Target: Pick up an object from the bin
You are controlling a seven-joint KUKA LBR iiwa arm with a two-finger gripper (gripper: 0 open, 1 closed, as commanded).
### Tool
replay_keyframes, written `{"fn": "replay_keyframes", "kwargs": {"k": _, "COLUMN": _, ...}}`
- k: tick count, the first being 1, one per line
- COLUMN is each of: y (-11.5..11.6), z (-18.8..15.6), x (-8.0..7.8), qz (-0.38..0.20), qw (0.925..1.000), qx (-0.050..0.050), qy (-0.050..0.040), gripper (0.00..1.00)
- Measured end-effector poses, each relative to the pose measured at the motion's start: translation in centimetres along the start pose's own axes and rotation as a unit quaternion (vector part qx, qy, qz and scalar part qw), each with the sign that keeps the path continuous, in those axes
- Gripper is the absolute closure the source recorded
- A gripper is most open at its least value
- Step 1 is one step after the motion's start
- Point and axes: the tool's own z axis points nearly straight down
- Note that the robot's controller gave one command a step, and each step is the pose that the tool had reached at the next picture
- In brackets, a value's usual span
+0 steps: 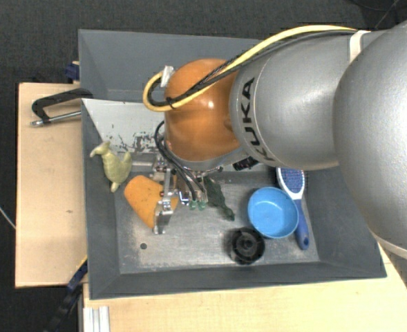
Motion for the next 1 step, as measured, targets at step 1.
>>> {"fn": "replay_keyframes", "kwargs": {"k": 1, "y": -5.59, "z": -14.04, "x": -0.39, "qz": -0.220, "qw": 0.9754, "qx": 0.000, "qy": -0.0085, "gripper": 1.00}}
